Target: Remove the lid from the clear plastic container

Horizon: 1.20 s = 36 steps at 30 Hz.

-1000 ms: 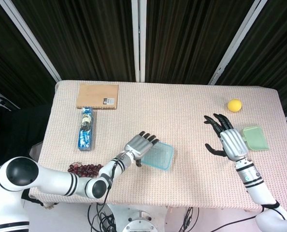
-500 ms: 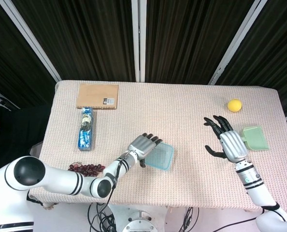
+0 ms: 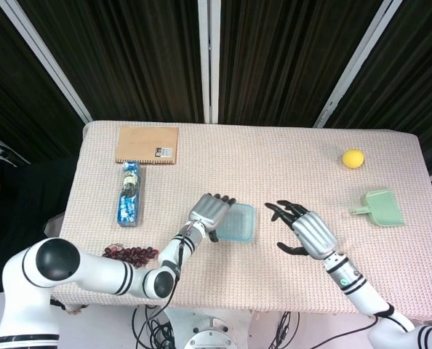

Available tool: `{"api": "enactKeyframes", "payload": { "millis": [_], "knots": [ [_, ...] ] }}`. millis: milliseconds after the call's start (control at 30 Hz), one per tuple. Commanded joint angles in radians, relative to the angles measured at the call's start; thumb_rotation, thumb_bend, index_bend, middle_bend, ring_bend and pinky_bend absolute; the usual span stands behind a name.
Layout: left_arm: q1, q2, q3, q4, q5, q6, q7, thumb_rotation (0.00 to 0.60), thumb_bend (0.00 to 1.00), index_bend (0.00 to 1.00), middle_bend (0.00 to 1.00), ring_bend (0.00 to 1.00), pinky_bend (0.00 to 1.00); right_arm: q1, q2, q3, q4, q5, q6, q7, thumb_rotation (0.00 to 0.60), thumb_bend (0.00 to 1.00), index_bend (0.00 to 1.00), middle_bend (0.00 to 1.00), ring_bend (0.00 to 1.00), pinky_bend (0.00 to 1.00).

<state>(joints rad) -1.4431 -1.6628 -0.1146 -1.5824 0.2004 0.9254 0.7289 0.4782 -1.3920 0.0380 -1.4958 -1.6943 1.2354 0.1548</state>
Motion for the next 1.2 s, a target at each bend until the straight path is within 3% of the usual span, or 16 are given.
{"api": "enactKeyframes", "payload": {
  "millis": [33, 500, 1200],
  "knots": [
    [-0.005, -0.007, -0.005, 0.011, -0.028, 0.001, 0.02, 0.6, 0.0, 0.23, 0.33, 0.25, 0.42, 0.055, -0.103, 0.016, 0.077, 0.008, -0.066, -0.096, 0.6, 0.03, 0.18, 0.38, 0.16, 0.29],
    [-0.005, -0.014, -0.03, 0.033, -0.063, -0.021, 0.054, 0.6, 0.0, 0.23, 0.33, 0.25, 0.42, 0.117, -0.26, 0.017, 0.259, -0.015, -0.058, -0.137, 0.6, 0.03, 0.35, 0.39, 0.17, 0.3],
    [0.005, -0.014, -0.046, 0.022, -0.06, -0.017, 0.069, 0.6, 0.0, 0.23, 0.33, 0.25, 0.42, 0.148, -0.312, 0.012, 0.339, -0.011, -0.018, -0.107, 0.6, 0.04, 0.39, 0.39, 0.17, 0.3]
  ]
}}
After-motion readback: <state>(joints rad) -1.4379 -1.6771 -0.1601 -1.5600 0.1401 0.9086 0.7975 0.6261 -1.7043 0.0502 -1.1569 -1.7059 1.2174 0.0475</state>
